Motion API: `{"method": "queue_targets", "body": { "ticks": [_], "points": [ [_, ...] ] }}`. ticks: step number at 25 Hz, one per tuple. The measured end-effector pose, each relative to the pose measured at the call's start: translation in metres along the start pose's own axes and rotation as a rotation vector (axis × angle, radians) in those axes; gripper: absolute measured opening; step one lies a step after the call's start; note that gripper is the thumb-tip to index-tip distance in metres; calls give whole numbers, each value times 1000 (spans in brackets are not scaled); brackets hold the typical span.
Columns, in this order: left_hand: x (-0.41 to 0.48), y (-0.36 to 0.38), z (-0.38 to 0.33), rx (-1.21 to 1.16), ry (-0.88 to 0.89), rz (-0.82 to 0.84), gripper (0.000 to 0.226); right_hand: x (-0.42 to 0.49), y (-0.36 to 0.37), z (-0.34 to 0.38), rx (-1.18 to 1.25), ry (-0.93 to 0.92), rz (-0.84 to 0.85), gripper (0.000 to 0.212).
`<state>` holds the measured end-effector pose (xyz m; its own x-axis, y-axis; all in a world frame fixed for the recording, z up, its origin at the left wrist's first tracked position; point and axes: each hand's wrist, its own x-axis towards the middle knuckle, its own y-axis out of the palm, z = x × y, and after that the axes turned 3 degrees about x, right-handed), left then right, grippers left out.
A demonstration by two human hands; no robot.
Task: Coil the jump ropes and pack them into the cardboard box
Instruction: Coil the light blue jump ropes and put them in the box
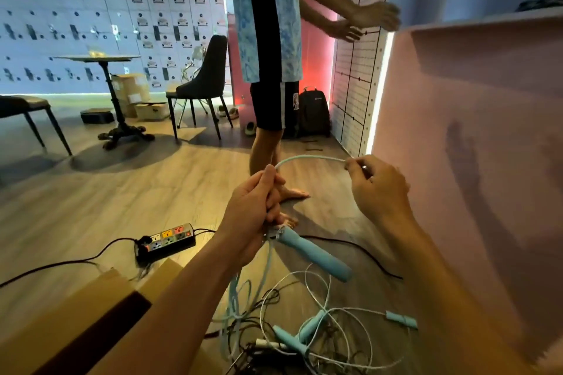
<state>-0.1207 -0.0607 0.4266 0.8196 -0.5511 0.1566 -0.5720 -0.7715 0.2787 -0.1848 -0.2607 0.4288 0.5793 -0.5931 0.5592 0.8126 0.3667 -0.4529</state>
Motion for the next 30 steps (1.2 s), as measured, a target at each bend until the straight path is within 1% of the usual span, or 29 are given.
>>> {"method": "queue_targets", "body": {
  "ticks": [2, 4, 5, 7, 8, 9, 11, 12, 15, 17, 19, 21, 22, 24, 26, 27, 28, 29, 30],
  "points": [
    [1, -5, -1, -132, -82, -8, 29, -13, 11, 2, 138, 73, 121, 12],
    [2, -10, 1, -186, -96, -16, 28, -24, 21, 15, 216, 75, 221, 11],
    [2, -11, 2, -208, -93, -18, 29, -31, 28, 24, 211, 37, 243, 20],
    [4, -17, 1, -263, -81, -32, 30, -47, 45, 37, 151, -130, 166, 45],
    [5, -21, 0, -288, -69, -42, 30, -54, 52, 41, 152, -220, 124, 54],
    [7, -25, -1, -312, -56, -55, 30, -60, 58, 42, 174, -281, 108, 59],
    [8, -31, -5, -347, -44, -81, 31, -67, 63, 42, 224, -327, 121, 67],
    [8, -32, -6, -358, -46, -86, 31, -70, 64, 42, 230, -325, 132, 65],
    [6, -31, -7, -401, -49, -99, 31, -77, 66, 45, 154, -354, 199, 45],
    [5, -31, -7, -471, -63, -89, 29, -80, 69, 46, 77, -335, 331, 47],
    [5, -33, -7, -584, -97, -52, 26, -78, 67, 47, 151, -266, 502, 47],
    [6, -36, -6, -666, -131, 0, 24, -73, 64, 47, 280, -185, 645, 33],
    [5, -37, -5, -662, -135, 12, 23, -71, 62, 47, 330, -155, 692, 24],
    [5, -38, -3, -575, -114, 15, 22, -70, 59, 48, 371, -129, 737, 13],
    [4, -37, -3, -456, -83, 1, 24, -72, 58, 50, 366, -128, 756, 8],
    [3, -38, -3, -313, -48, -7, 28, -73, 57, 51, 368, -127, 756, 9],
    [2, -40, -3, -61, 3, -9, 33, -72, 55, 50, 395, -110, 742, 9],
    [0, -42, -2, 243, 45, 16, 38, -71, 52, 51, 457, -65, 717, 9],
    [-1, -43, 1, 487, 53, 75, 42, -69, 49, 51, 542, -6, 679, 11]
  ]
}}
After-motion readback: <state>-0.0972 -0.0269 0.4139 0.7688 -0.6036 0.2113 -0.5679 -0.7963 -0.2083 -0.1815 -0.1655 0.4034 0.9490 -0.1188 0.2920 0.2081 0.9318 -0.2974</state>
